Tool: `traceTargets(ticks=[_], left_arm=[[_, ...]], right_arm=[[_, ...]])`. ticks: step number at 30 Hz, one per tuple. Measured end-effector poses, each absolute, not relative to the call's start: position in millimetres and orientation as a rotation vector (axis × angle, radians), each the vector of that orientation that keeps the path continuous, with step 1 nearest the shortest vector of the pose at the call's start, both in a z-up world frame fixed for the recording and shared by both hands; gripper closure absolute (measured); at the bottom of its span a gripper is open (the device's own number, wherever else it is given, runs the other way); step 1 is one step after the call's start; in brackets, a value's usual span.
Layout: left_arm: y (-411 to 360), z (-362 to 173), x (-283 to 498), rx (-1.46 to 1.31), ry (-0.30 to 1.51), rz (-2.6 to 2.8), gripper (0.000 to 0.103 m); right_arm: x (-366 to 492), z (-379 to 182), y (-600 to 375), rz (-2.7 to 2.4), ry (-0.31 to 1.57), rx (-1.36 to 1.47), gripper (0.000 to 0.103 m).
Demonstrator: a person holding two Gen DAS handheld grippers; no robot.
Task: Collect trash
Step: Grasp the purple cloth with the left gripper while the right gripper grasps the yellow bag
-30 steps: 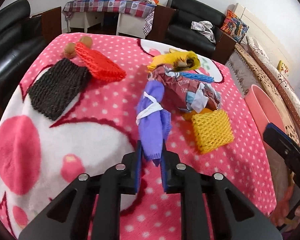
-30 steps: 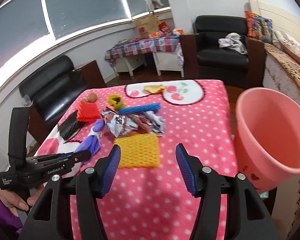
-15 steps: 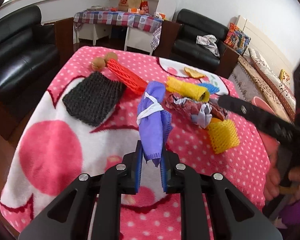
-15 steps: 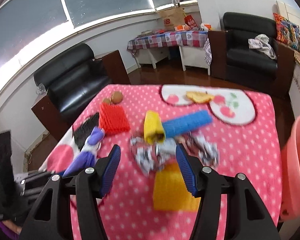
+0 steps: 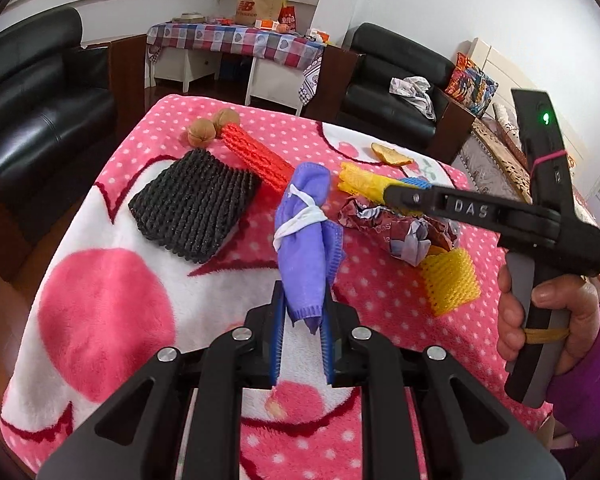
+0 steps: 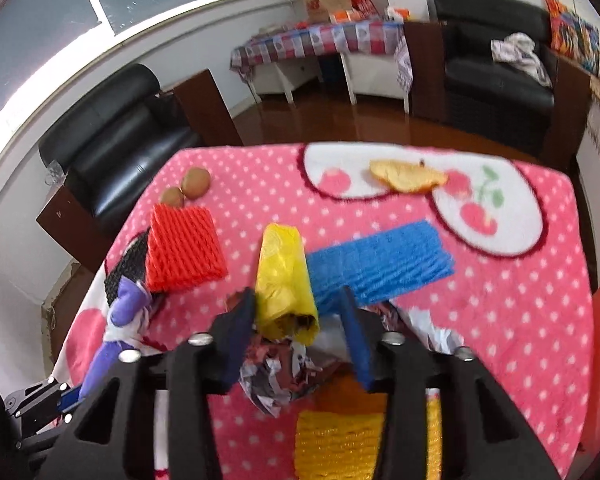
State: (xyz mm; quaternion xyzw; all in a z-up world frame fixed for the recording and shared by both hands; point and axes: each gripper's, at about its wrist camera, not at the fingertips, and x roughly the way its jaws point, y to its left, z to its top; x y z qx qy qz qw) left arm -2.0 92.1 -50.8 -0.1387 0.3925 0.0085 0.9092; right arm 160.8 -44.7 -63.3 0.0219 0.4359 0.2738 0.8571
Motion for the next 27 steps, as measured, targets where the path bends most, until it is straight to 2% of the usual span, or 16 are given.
traceTargets(ticks=[2,5,27], left_arm=[[92,-51,-2,-0.289,0.810,0.017,0.088],[89,-49,-2,-0.284,0.803,0.013,0.088],[32,-19,10,-0.214,0.744,-0.069,0.088]], right_arm=[[159,-66,-47,0.581,0.923,0.053,0.085],[152,-63,-53,0.589,0.904,0.072,0.090],[60,-8,-156,0.525,0.705,0.159,0.090]])
